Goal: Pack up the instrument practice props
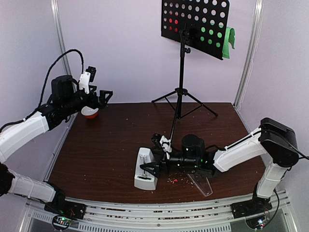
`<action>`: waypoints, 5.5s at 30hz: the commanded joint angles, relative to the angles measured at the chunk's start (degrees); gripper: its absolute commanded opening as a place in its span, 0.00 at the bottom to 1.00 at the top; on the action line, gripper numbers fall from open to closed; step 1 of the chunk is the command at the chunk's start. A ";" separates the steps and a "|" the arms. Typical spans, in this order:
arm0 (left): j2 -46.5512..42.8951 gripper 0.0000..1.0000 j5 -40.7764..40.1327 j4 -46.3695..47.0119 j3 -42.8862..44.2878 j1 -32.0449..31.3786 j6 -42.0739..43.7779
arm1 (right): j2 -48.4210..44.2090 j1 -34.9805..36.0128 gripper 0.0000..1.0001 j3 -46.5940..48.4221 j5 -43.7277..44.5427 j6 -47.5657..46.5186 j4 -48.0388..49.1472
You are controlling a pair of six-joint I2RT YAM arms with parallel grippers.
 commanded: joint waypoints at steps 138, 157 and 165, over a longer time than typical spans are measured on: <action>-8.04 0.93 10.39 -7.31 -8.34 -10.00 -10.78 | -66.67 -5.03 1.00 -21.94 58.30 37.55 -46.09; -9.20 0.95 3.23 7.54 -24.09 -31.42 -18.75 | -49.33 -13.32 1.00 -14.28 56.98 44.69 -47.00; -3.24 0.96 -4.33 9.73 -22.97 -36.31 -20.58 | -48.94 -15.78 1.00 -17.35 56.70 49.06 -44.46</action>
